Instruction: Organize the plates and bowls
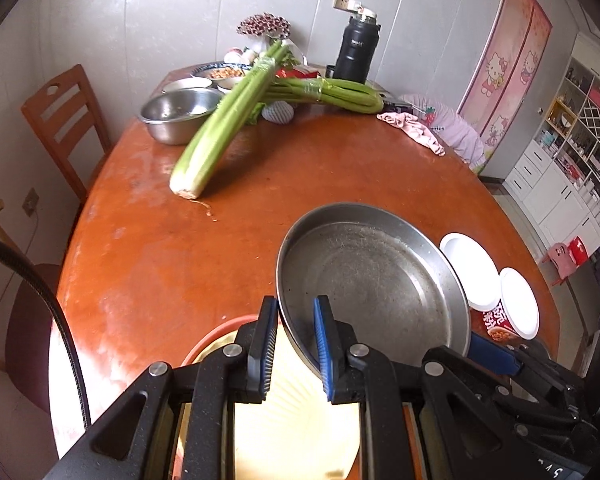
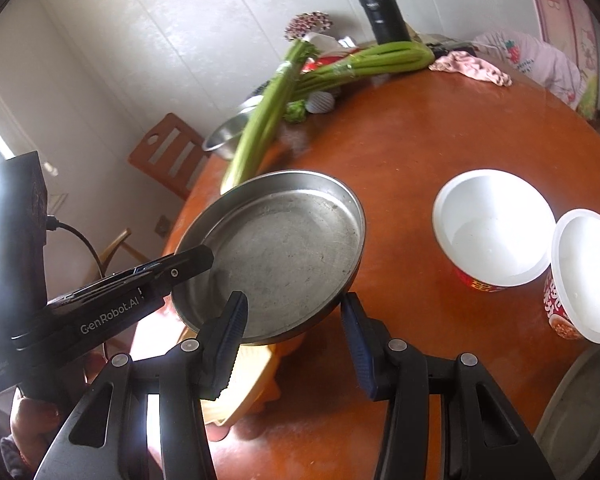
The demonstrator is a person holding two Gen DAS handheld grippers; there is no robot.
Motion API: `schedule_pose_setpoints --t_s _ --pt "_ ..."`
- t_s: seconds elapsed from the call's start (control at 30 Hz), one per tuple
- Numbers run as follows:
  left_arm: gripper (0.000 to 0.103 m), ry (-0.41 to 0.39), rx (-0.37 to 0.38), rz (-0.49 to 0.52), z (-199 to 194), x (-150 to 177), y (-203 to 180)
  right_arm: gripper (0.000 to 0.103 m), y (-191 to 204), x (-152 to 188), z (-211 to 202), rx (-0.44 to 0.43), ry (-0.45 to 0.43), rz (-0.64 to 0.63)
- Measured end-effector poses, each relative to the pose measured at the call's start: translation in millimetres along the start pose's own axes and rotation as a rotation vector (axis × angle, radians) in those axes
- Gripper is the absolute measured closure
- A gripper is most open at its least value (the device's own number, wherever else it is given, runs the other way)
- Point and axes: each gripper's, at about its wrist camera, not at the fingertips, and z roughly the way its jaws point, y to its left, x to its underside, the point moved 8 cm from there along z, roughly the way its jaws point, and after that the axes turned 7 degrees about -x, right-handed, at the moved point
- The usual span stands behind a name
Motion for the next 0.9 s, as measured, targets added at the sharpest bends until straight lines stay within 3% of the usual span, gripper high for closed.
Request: schedule_pose_setpoints --t_s 0.37,0.9 --pt "0.084 -0.044 -0.038 -0.044 -33.7 24.2 27.5 0.053 35.6 16.1 -8.3 -0.047 0.004 -0.082" --pt "0.084 -0.054 -0.062 -0.127 -41.0 46.7 62.4 0.053 63.6 22.2 9.7 -0.088 0.031 -0.187"
